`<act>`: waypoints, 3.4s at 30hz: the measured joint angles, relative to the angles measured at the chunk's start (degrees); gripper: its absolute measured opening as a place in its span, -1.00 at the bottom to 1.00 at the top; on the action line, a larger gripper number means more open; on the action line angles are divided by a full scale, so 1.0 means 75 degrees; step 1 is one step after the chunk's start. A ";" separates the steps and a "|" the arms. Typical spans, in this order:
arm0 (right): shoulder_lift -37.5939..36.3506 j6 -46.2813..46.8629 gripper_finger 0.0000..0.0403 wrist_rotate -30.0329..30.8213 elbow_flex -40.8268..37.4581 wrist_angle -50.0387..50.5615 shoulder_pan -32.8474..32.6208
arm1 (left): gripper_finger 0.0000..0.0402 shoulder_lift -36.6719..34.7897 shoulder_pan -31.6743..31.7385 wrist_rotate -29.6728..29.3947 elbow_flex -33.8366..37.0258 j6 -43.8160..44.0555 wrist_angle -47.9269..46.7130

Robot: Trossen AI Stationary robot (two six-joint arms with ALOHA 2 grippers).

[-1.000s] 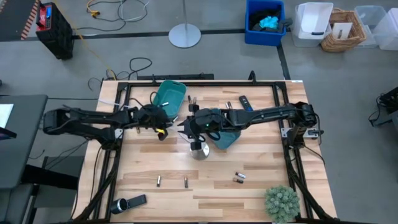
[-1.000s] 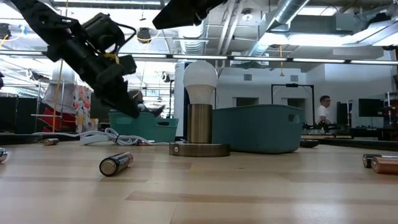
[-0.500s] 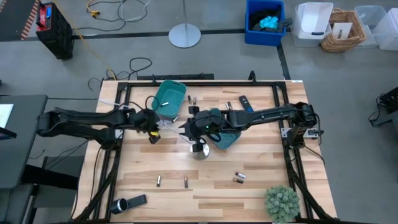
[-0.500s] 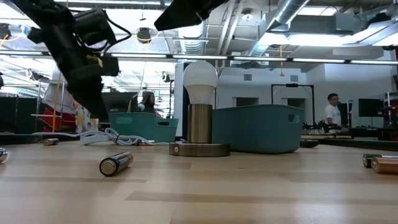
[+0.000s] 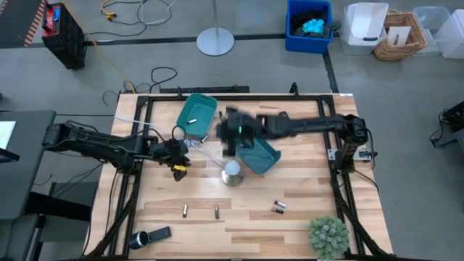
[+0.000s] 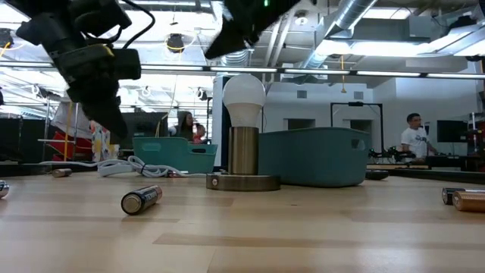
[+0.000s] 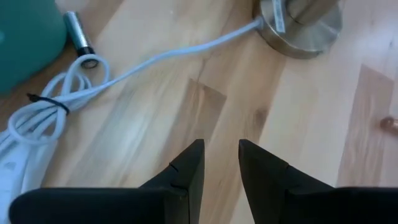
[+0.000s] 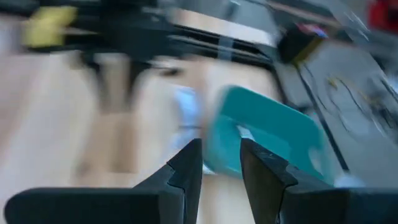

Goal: Sort batteries
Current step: Put the silver battery into the green bin

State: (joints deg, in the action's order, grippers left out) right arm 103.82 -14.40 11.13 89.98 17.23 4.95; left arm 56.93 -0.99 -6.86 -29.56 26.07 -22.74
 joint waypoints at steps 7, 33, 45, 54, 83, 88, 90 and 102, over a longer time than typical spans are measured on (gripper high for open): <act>-0.0025 0.0713 -0.33 -0.0521 0.0239 0.1789 0.1581 | -0.54 0.0005 -0.0162 -0.0262 0.0003 0.0347 0.0030; -0.0194 0.2596 -0.16 -0.1097 -0.2808 0.1834 0.4314 | -0.54 0.0008 -0.0485 -0.1000 0.0006 -0.0465 0.0083; -0.0185 0.3085 -0.17 -0.1101 -0.3387 0.1528 0.3705 | -0.54 0.0008 -0.0485 -0.1195 0.0006 -0.0703 0.0434; -0.0185 0.3209 -0.17 -0.1080 -0.3392 0.1566 0.3715 | -0.54 0.0008 -0.0485 -0.1196 0.0006 -0.0703 0.0431; -0.0185 0.3317 -0.14 -0.0941 -0.3964 0.0807 0.3627 | -0.54 0.0008 -0.0485 -0.1194 0.0006 -0.0682 0.0434; -0.0185 0.3285 -0.13 -0.0926 -0.3964 0.0754 0.3476 | -0.54 0.0008 -0.0485 -0.1194 0.0006 -0.0677 0.0434; -0.0185 0.3270 -0.13 -0.0929 -0.3964 0.0700 0.3412 | -0.54 0.0008 -0.0485 -0.1194 0.0006 -0.0677 0.0436; -0.0185 0.3262 -0.12 -0.1046 -0.3964 0.0514 0.3282 | -0.54 0.0008 -0.0485 -0.1194 0.0006 -0.0677 0.0446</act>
State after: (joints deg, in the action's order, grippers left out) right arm 102.43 10.06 3.28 60.25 21.08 29.56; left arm 56.99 -4.62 -15.81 -29.52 20.99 -19.40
